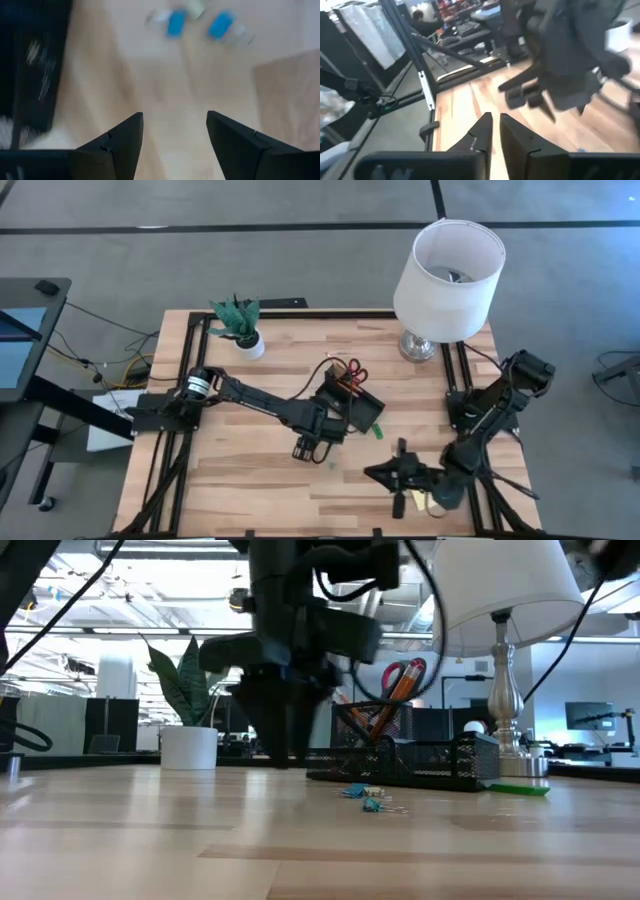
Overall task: Pick and place office supplies into organizer
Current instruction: Put the yellow binder clip into the black desk organizer
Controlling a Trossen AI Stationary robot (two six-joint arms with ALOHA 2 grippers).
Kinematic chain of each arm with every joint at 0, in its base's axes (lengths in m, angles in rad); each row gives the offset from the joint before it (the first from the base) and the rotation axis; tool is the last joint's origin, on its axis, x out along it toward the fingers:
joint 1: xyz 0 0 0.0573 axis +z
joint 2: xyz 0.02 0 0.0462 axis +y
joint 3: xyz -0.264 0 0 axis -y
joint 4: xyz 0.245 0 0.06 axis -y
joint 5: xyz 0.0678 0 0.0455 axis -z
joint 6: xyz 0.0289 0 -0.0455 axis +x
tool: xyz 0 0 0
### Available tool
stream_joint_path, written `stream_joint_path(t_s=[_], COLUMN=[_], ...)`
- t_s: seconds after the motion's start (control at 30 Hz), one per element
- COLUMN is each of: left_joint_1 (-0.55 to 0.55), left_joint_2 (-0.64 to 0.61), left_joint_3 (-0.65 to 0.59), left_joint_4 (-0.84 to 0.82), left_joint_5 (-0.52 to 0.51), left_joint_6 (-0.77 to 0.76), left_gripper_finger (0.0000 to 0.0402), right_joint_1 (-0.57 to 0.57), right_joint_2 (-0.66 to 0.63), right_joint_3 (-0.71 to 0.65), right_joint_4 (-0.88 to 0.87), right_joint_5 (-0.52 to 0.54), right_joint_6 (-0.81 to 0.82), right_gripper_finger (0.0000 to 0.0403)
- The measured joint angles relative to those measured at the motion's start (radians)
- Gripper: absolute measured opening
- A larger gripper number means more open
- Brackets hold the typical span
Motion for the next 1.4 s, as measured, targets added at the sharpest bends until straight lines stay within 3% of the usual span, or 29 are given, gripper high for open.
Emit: stream_joint_path(t_s=[0.27,0.37,0.47,0.6,0.83,1.13,1.4], left_joint_1=[-0.021,-0.04,-0.059,-0.08,-0.14,-0.245,-0.323], left_joint_2=[-0.147,-0.241,-0.339,-0.465,-0.698,-0.906,-0.931], left_joint_3=[-0.005,-0.033,-0.065,-0.132,-0.243,-0.409,-0.58], left_joint_4=[-0.132,-0.134,-0.13,-0.104,-0.101,-0.05,-0.056], left_joint_5=[-0.091,-0.174,-0.23,-0.289,-0.516,-0.537,-0.534], left_joint_6=[-0.112,-0.154,-0.216,-0.315,-0.531,-0.634,-0.776], left_gripper_finger=[0.0217,0.0217,0.0217,0.0217,0.0217,0.0217,0.0217], right_joint_1=[-0.163,-0.188,-0.188,-0.175,-0.185,-0.208,-0.209], right_joint_2=[0.004,0.058,0.152,0.287,0.409,0.379,0.379], right_joint_3=[0.05,0.086,0.146,0.217,0.313,0.33,0.329], right_joint_4=[-0.086,-0.139,-0.127,-0.139,-0.158,-0.193,-0.21], right_joint_5=[-0.311,-0.359,-0.362,-0.293,-0.279,-0.283,-0.31], right_joint_6=[0.049,-0.082,-0.206,-0.141,-0.12,-0.077,-0.049], right_gripper_finger=[0.0091,0.0106,0.0113,0.0113,0.0113,0.0113,0.0113])
